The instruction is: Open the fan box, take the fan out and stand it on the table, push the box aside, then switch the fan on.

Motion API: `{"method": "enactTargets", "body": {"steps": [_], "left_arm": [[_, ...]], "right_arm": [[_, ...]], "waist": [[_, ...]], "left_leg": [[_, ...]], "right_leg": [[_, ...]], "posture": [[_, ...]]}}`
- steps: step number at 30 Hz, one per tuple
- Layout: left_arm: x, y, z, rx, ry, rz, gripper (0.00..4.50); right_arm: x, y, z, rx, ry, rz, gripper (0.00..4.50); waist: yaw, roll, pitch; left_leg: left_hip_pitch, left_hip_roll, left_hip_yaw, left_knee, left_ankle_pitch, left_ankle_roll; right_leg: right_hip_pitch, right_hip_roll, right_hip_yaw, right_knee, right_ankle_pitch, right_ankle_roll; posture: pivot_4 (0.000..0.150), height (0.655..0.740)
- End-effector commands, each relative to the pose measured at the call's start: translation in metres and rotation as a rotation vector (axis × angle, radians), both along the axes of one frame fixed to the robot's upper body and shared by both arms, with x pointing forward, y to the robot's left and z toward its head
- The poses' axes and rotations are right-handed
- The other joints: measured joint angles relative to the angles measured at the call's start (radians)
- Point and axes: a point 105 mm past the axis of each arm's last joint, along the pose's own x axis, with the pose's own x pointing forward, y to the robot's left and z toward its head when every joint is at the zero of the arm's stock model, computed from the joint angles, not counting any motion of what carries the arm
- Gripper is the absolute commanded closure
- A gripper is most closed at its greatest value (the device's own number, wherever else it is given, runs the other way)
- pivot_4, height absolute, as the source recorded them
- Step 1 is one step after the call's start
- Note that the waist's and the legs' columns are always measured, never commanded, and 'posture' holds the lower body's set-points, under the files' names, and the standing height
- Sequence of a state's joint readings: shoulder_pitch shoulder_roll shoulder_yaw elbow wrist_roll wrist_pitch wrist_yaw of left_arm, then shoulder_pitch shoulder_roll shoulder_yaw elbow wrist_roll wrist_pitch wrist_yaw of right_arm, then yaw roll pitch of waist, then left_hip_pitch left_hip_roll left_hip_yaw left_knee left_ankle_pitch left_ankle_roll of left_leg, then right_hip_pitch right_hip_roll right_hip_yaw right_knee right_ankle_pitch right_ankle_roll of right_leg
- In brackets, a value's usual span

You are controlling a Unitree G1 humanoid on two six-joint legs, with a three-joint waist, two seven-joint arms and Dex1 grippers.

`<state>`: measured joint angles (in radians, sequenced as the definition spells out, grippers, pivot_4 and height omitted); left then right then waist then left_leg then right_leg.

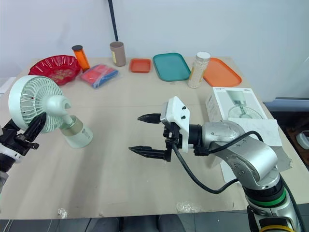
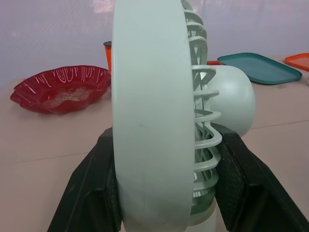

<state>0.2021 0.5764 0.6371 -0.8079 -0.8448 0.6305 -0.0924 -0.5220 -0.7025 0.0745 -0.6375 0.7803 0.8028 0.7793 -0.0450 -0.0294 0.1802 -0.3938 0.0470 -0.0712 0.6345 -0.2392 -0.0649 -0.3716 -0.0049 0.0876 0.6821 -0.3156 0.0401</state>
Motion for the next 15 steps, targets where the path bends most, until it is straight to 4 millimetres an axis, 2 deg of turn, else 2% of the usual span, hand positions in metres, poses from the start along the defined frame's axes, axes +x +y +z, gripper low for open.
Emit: {"method": "enactTargets", "body": {"steps": [1, 9, 12, 15], "left_arm": [[-0.001, -0.005, 0.009, 0.026, -0.033, -0.011, 2.60], [0.004, -0.014, 0.013, 0.007, -0.050, -0.043, 2.60], [0.007, -0.025, 0.019, -0.015, -0.074, -0.077, 2.60], [0.008, -0.051, 0.028, -0.051, -0.105, -0.163, 2.60]], "right_arm": [[-0.002, 0.001, 0.011, 0.026, -0.041, 0.004, 0.00], [0.004, 0.002, 0.021, 0.066, -0.027, -0.020, 0.00], [0.005, 0.001, 0.021, 0.067, -0.022, -0.035, 0.00], [0.010, 0.002, 0.022, 0.056, -0.029, -0.074, 0.00]], "waist": [[0.000, 0.000, 0.000], [0.003, 0.000, 0.000], [0.007, 0.000, 0.000], [0.007, 0.000, 0.000]], "left_leg": [[0.000, 0.000, 0.000, 0.000, 0.000, 0.000], [0.000, 0.000, 0.000, 0.000, 0.000, 0.000], [-0.001, -0.001, -0.001, 0.000, 0.000, 0.000], [-0.001, -0.001, -0.001, 0.000, 0.000, 0.000]], "right_leg": [[0.000, 0.000, 0.000, 0.000, 0.000, 0.000], [0.000, 0.000, 0.000, 0.000, 0.000, 0.000], [0.000, -0.001, -0.001, 0.000, 0.000, 0.000], [0.000, -0.001, -0.001, 0.000, 0.000, 0.000]], "posture": [[0.150, 0.7400], [0.150, 0.7400], [0.150, 0.7400], [0.150, 0.7400]]}}
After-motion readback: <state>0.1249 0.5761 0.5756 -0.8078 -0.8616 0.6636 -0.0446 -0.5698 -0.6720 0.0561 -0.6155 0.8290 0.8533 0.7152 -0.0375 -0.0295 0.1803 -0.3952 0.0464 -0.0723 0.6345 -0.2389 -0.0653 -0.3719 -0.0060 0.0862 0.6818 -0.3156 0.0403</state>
